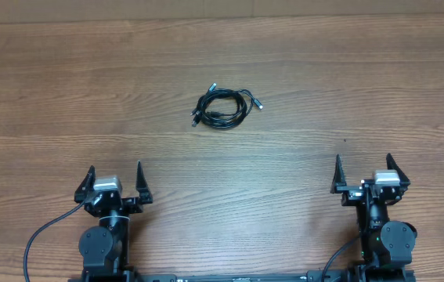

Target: Untangle cables

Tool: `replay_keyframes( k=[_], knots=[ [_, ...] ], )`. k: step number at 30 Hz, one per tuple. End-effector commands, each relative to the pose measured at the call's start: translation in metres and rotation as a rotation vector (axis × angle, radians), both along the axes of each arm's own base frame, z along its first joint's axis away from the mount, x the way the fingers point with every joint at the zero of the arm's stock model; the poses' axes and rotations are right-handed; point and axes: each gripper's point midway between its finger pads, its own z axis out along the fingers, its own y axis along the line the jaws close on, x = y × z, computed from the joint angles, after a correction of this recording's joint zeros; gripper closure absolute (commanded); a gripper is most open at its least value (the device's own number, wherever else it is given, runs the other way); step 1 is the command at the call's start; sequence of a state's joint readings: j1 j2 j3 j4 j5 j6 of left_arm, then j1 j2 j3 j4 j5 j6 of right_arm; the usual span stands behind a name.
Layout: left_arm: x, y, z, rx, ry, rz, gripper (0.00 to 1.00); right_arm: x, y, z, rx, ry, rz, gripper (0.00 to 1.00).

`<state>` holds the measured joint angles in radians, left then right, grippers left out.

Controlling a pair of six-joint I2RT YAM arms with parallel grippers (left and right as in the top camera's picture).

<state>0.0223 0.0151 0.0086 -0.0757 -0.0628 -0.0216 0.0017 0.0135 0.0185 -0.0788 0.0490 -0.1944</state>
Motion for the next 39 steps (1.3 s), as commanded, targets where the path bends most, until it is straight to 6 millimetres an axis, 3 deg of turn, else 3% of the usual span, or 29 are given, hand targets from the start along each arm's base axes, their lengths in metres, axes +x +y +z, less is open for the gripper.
replay_keyframes(
  k=[1, 4, 7, 16, 19, 25, 29, 34, 36, 39],
  knots=[
    [0.000, 0.001, 0.001, 0.018, -0.004, 0.001, 0.00, 0.000, 0.003, -0.001, 0.007, -0.008, 0.014, 0.00],
    [0.000, 0.001, 0.001, 0.018, -0.004, 0.001, 0.00, 0.000, 0.013, -0.004, 0.009, 0.004, 0.071, 0.00],
    [-0.001, 0.008, 0.002, 0.021, -0.009, 0.043, 0.00, 0.000, 0.013, -0.004, 0.010, 0.004, 0.076, 0.00],
    [-0.001, 0.005, 0.002, 0.019, -0.009, 0.022, 0.00, 0.000, 0.014, -0.003, 0.010, 0.002, 0.080, 0.00],
    [-0.001, 0.005, 0.002, 0.023, -0.008, 0.026, 0.00, -0.001, 0.023, -0.002, 0.011, -0.002, 0.132, 0.00],
    [0.002, -0.023, -0.017, -0.005, 0.084, -0.136, 0.00, -0.001, 0.028, -0.004, 0.102, 0.010, 0.161, 0.00],
    [0.001, -0.032, -0.025, -0.066, 0.194, -0.165, 0.00, -0.004, 0.037, -0.004, 0.183, 0.070, 0.205, 0.00],
    [0.011, -0.037, 0.006, -0.048, 0.228, -0.167, 0.00, -0.002, 0.036, 0.019, 0.212, 0.078, 0.200, 0.00],
    [0.023, -0.044, 0.036, -0.034, 0.224, -0.191, 0.00, 0.001, 0.037, 0.035, 0.225, 0.097, 0.198, 0.00],
    [0.037, -0.056, 0.064, -0.029, 0.238, -0.228, 0.00, 0.005, 0.037, 0.052, 0.273, 0.164, 0.187, 0.00]
  ],
)
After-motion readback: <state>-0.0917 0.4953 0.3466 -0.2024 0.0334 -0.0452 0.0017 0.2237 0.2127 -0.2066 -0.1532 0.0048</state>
